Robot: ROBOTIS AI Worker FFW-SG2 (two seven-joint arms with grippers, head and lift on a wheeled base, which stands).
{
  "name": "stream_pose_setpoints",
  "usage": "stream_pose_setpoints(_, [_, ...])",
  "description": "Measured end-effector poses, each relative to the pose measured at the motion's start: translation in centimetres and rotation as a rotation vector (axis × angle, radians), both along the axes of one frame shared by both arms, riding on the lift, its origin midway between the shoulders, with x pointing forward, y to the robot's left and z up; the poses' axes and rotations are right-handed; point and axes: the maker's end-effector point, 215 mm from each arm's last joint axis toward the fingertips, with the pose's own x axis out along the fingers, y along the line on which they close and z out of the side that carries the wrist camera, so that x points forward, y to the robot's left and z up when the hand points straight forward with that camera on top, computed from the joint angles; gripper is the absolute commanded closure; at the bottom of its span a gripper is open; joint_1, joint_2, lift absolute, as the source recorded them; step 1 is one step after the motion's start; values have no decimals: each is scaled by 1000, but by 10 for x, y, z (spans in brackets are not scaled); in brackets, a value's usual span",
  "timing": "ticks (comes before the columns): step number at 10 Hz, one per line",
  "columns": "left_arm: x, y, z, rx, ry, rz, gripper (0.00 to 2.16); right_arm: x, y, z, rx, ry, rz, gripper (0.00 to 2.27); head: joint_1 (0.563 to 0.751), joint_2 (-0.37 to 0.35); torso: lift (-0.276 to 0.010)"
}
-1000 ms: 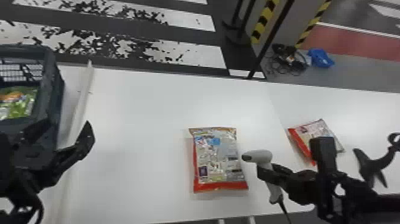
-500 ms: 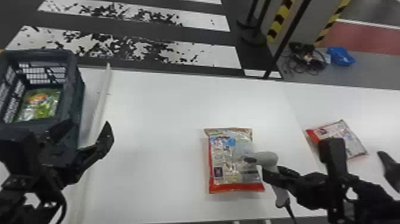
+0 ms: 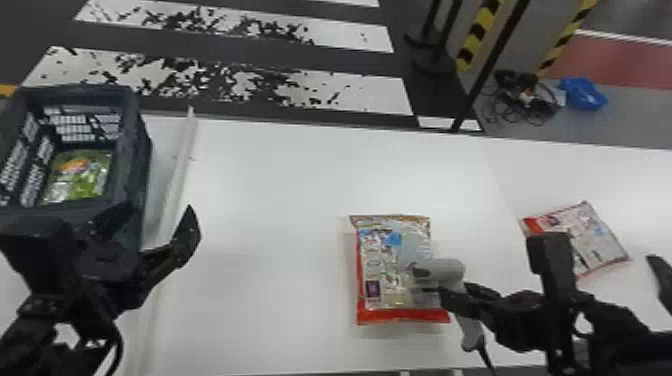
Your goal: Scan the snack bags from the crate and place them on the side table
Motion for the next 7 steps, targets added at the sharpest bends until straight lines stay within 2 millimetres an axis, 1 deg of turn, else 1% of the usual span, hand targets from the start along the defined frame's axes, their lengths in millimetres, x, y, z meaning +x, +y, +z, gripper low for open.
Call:
stream_pose_setpoints(4, [-1,1,-1,1,1,1,90,3,2,2,1,-7,1,2189,695,-155,-94])
stream_pose_setpoints(5, [-1,1,-1,0,2,1,90,5,-3,5,-4,-17,-6,2189,695,-158,-94])
stream_pose_setpoints(7, [-1,1,-2,0,3,2,90,17,-25,17,-26,-56,-45,2189,695,-186,-94])
